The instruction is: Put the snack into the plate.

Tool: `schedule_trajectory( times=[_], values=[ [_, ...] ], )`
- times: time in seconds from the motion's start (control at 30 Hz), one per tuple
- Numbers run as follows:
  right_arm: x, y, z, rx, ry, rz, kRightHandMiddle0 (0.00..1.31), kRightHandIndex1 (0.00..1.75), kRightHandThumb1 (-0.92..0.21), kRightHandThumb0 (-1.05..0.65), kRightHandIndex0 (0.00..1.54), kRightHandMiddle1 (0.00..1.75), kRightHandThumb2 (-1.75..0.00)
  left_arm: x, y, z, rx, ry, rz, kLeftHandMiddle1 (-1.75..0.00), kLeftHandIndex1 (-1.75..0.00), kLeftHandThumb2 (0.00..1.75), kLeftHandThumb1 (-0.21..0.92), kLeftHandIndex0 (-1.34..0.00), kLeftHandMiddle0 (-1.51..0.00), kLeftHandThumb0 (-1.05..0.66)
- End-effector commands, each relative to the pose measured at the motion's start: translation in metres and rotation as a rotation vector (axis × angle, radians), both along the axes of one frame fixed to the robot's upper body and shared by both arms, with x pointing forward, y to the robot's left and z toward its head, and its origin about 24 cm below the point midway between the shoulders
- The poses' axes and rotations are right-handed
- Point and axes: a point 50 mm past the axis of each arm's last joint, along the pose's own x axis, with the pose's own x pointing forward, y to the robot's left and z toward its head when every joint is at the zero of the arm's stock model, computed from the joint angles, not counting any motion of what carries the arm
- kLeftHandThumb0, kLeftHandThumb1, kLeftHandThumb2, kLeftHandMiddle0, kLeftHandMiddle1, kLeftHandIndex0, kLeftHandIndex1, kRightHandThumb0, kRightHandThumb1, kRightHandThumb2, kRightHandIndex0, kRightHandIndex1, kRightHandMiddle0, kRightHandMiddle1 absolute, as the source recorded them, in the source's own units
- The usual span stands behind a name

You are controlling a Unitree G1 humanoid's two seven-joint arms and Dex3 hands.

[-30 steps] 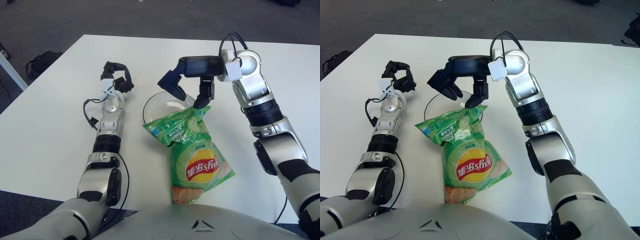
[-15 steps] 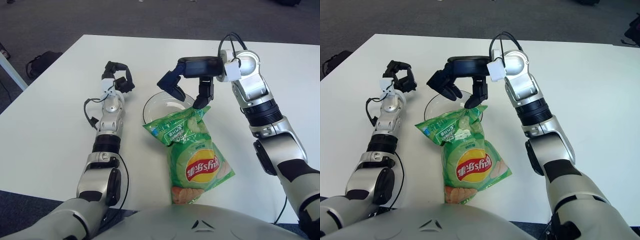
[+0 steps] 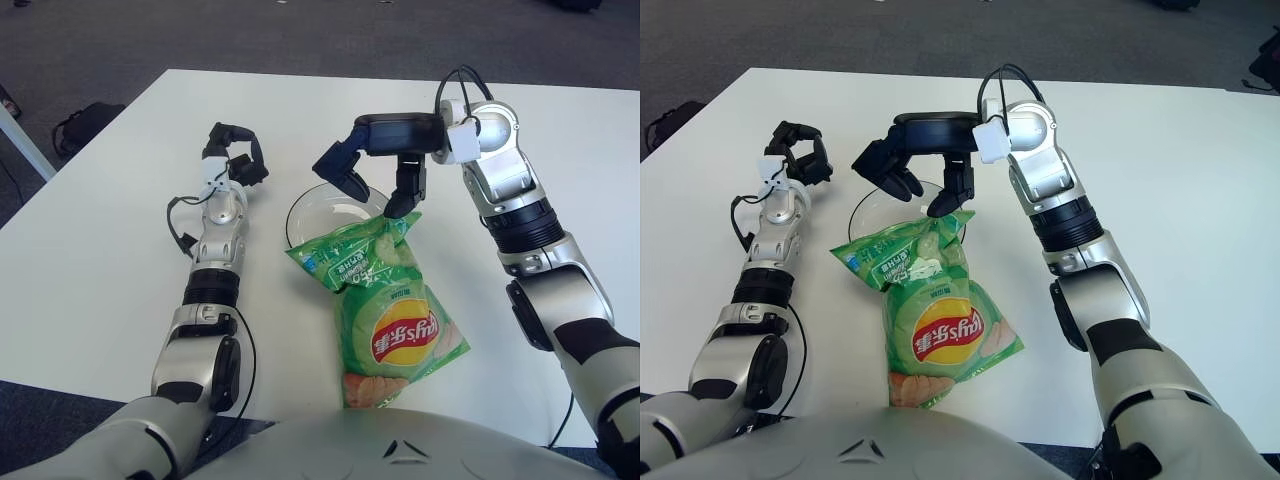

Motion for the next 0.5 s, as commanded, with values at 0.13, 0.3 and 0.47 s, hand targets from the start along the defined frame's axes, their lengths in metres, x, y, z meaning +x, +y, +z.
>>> schedule_trajectory(
  times=[0.13, 0.3, 0.47],
  values=[
    [0.0002, 0.0008, 0.0028, -0.006, -0.018, -0.003, 0.72, 1.38, -0.01, 0.00, 0.90, 1.75, -1.54, 0.0013, 0.0018, 0.0037, 0.003, -0.016, -0.006, -1.75, -1.75, 1.06, 0.52, -0.46, -1.23, -0.42],
    [0.0009, 0.0004, 0.0018, -0.006, -0.017, -0.005, 0.72, 1.38, -0.01, 0.00, 0.90, 1.75, -1.54, 0.0017, 0.0019, 0.0025, 0.003, -0.012, -0.006, -1.75, -1.75, 1.06, 0.52, -0.45, -1.23, -0.42],
    [0.0013, 0.0004, 0.0007, -0.007, -0.017, -0.005, 0.72, 1.38, -0.01, 0.00, 0.90, 1.75, -1.54, 0.0019, 0.0030, 0.0009, 0.005, -0.008, 0.002, -1.75, -1.75, 1.06, 0.52, -0.45, -1.23, -0.42]
  ],
)
